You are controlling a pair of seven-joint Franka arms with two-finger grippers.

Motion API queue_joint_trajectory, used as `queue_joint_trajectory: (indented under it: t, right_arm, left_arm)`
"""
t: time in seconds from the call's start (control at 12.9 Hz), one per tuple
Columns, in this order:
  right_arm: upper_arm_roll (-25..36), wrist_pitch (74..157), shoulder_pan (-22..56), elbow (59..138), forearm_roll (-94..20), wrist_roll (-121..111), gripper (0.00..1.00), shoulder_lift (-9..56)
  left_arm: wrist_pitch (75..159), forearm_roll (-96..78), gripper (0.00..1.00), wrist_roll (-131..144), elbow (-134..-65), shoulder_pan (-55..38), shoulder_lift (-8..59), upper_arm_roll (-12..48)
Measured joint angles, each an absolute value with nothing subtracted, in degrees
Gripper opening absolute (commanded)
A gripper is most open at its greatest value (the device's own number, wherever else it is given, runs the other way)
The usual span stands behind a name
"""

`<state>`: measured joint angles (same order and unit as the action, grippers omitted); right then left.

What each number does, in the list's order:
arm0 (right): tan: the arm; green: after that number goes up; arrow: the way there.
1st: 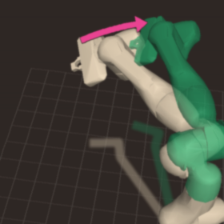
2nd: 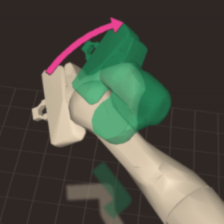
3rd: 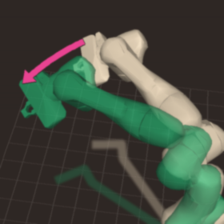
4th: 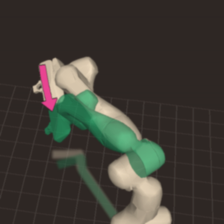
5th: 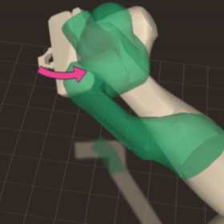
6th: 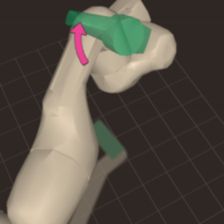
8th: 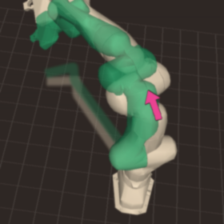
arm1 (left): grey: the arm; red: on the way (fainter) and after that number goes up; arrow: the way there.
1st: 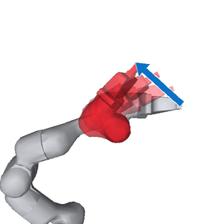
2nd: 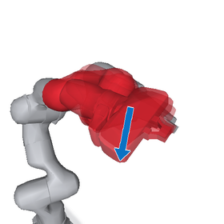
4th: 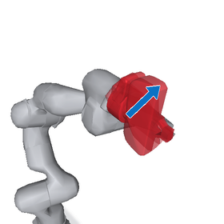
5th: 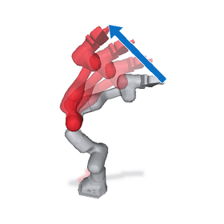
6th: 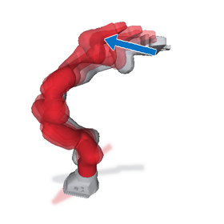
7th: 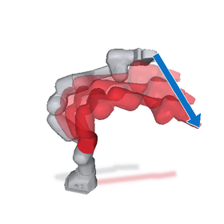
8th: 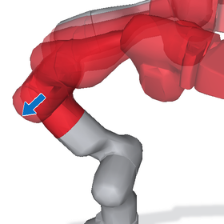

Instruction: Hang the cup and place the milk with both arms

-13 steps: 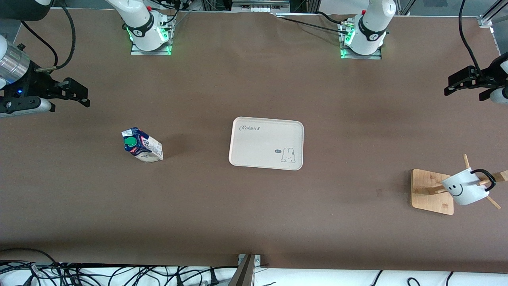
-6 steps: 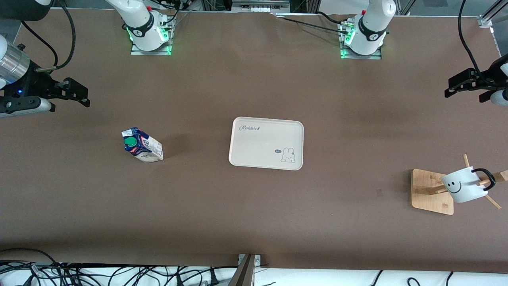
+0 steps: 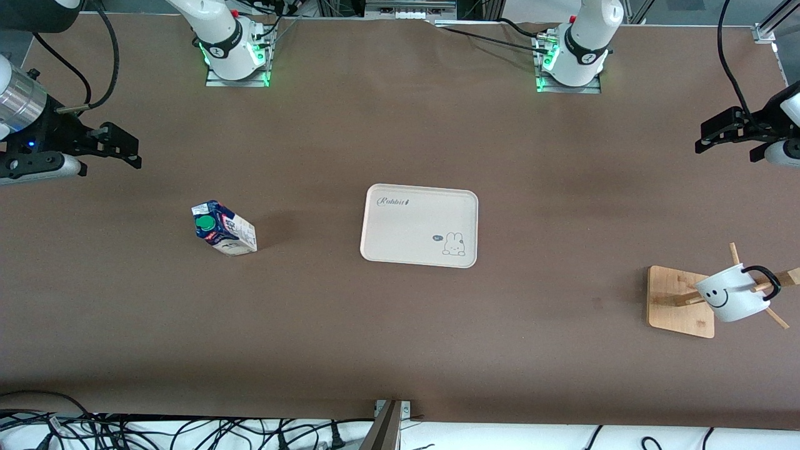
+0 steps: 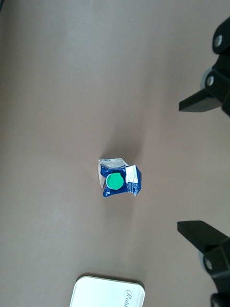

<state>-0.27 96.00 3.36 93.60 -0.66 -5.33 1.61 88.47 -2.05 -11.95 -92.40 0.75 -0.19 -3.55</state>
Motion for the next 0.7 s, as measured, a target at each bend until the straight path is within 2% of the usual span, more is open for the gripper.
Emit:
queue_joint_trajectory:
  t: [0.7]
  right_arm:
    - [-0.27, 96.0, 3.36, 93.6, -0.66, -5.33, 1.0, 1.61]
  left_arm:
    - [88.14, -2.01, 1.0, -8.9, -92.42, 1.21, -0.08, -3.9]
